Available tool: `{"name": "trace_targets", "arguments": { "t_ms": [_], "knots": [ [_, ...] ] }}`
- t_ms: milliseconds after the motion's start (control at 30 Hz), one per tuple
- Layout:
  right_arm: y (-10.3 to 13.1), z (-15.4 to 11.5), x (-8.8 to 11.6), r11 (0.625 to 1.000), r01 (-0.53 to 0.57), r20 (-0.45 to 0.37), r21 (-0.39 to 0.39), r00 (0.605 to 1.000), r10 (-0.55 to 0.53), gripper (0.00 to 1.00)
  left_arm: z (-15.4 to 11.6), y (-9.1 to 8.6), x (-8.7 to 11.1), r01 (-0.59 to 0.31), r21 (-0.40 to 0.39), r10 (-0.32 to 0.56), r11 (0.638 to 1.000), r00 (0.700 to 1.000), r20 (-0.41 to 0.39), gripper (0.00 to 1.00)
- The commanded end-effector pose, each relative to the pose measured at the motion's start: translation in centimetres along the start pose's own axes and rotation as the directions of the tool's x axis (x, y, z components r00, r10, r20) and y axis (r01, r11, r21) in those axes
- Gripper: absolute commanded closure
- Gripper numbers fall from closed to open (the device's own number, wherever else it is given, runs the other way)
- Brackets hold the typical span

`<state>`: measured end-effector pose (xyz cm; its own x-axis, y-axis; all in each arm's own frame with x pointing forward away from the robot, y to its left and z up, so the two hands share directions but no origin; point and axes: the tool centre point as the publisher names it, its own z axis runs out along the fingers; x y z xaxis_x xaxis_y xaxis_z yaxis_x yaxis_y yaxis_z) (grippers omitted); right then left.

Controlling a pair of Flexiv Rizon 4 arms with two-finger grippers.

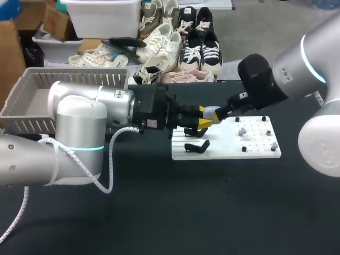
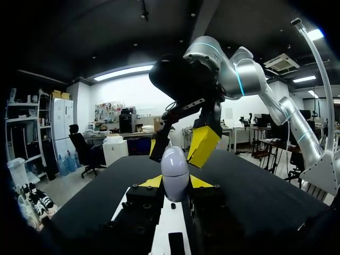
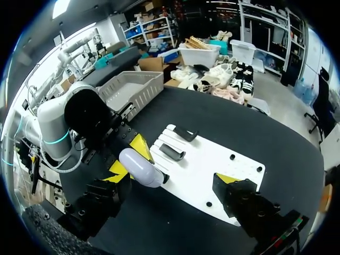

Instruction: Pick up each earbud case from the left stands, insert the matching earbuds, close the lid, and place the case in the box.

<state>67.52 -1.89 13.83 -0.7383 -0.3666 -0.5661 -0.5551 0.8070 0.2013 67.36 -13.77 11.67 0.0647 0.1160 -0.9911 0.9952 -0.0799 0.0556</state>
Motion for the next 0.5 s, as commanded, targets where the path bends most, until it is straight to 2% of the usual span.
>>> {"name": "trace_targets", "arguments": {
  "t_ms": [33, 267, 367, 500],
  "knots": [
    [0.3, -0.3, -0.4, 1.000, 0.000, 0.004, 0.030, 1.000, 0.000, 0.00, 0.1, -0.1, 0.0, -0.001, 0.001, 0.001, 1.000, 1.000, 0.001, 1.00],
    [0.1, -1.9, -1.8, 0.998, 0.020, 0.040, 0.059, 0.999, -0.022, 0.00, 0.1, -0.1, 0.0, -0.001, 0.001, 0.001, 1.000, 1.000, 0.001, 1.00],
    [-0.5, -3.4, -2.2, 0.994, 0.033, 0.059, 0.108, 0.997, -0.040, 0.00, 0.1, -0.1, 0.0, -0.001, 0.001, 0.001, 1.000, 1.000, 0.001, 1.00],
    [-1.8, -5.6, -1.9, 0.975, 0.064, 0.056, 0.214, 0.995, -0.078, 0.00, 0.1, -0.1, 0.0, -0.001, 0.001, 0.001, 1.000, 1.000, 0.001, 1.00]
  ]
}}
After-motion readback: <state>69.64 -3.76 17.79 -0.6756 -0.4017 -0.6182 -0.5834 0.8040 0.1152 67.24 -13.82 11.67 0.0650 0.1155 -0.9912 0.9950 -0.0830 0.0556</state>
